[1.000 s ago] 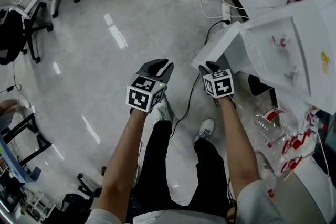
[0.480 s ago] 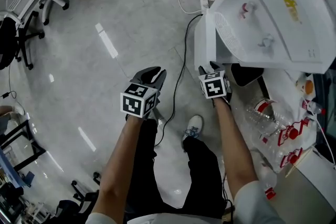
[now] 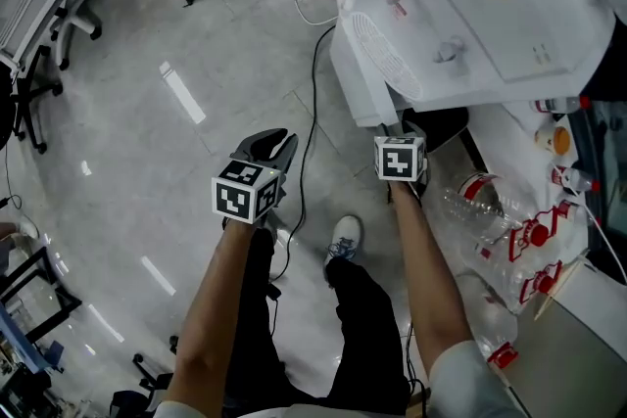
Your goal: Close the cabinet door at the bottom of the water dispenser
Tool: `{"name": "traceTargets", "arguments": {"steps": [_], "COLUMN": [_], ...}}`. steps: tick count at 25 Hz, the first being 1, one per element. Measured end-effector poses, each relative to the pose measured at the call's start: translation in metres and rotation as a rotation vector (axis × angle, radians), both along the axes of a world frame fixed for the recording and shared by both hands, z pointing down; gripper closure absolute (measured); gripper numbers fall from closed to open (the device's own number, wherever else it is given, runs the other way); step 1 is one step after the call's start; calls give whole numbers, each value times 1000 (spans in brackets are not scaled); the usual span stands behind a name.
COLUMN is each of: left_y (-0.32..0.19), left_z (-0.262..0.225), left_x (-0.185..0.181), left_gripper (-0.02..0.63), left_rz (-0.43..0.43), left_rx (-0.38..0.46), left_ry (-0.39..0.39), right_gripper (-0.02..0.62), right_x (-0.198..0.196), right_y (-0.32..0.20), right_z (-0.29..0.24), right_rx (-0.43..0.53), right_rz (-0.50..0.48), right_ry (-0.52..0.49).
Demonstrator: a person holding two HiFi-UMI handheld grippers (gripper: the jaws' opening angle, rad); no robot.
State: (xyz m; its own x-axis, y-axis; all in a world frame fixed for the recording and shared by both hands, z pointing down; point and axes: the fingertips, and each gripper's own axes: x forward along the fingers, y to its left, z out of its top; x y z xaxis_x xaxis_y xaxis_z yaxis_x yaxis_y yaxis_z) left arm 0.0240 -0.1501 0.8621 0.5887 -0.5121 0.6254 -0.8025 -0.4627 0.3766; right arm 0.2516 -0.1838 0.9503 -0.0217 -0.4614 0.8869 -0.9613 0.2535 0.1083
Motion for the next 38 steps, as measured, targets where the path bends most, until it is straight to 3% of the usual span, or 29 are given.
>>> {"name": "traceTargets", "arguments": {"steps": [3,7,12,29,34,38], "left_y": [-1,-3,-11,-18,-13,-17], "left_z": [5,16,27,34,16,-18], "left_x": [9,16,20,1,-2,-9], "left_gripper": [515,515,515,515,515,515], "left_rz": [10,21,19,0,8,10], "left_rx": [2,1,3,10,4,33], "left_ry": [5,3,-2,-18,-15,-30], "right_gripper": [401,416,428,437,436,437], "right_x": [17,30,36,69,61,52], "right_y": [-1,-1,-15,-38,-11,2], "right_z": [8,18,23,26,14,-21], "right_rx": [23,36,68,101,55,68], "right_rz": [96,141,90,126,124,38], "right_ry": [-57,-92,-81,-40,-52,-50]}}
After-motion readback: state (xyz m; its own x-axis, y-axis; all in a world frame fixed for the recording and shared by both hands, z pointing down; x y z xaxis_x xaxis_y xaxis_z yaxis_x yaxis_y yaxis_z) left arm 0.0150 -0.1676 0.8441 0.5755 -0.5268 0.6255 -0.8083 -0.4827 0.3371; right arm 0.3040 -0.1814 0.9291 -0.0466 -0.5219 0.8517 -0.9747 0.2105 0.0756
